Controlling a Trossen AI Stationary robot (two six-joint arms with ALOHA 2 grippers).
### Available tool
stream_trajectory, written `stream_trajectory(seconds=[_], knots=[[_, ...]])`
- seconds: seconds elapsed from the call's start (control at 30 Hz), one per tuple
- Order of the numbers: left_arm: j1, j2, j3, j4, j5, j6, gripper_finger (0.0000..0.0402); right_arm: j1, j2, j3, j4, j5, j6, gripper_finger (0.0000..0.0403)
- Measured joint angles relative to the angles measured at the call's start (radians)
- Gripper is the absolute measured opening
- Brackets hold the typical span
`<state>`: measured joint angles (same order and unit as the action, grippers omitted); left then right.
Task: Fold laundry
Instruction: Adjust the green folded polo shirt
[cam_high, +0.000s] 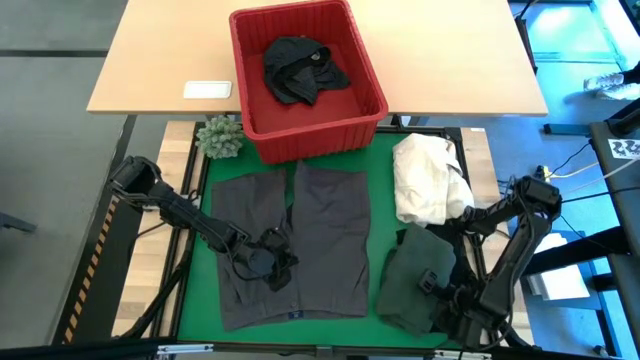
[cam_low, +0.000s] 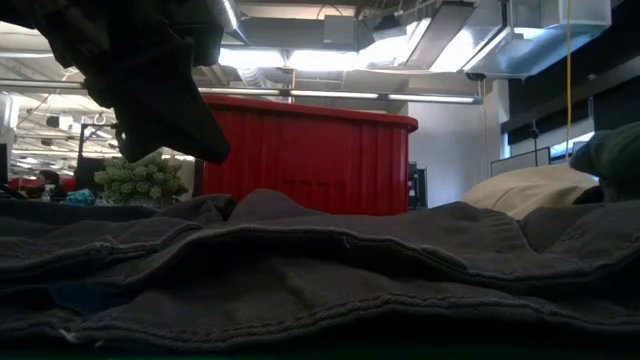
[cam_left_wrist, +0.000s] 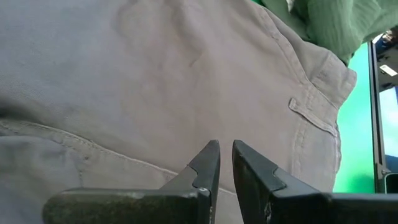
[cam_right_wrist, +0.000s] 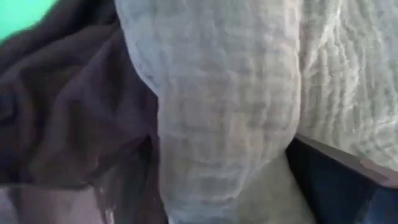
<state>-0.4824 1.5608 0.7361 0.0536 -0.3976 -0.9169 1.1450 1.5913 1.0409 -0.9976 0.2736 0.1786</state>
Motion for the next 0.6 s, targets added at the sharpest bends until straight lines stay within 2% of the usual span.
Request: stream_trajectory(seconds=[0.13, 0.47, 0.53, 0.6], knots=[[-0.004, 0.000, 0.000, 0.000, 0.000, 0.001, 0.0040, 0.000, 0.001, -0.001, 0.003, 0.017, 0.003, 0.0295], [-0.004, 0.000, 0.000, 0.000, 0.023, 0.009, 0.0040, 0.000, 0.001, 0.028, -0.069, 0.023, 0.023, 0.0037], [-0.004, 0.000, 0.000, 0.000, 0.027, 0.010, 0.0040, 0.000, 0.001, 0.051, -0.108, 0.035, 0.023, 0.0016], [-0.004, 0.000, 0.000, 0.000, 0.030, 0.010, 0.0040, 0.000, 0.001, 0.076, -0.142, 0.053, 0.024, 0.0022]])
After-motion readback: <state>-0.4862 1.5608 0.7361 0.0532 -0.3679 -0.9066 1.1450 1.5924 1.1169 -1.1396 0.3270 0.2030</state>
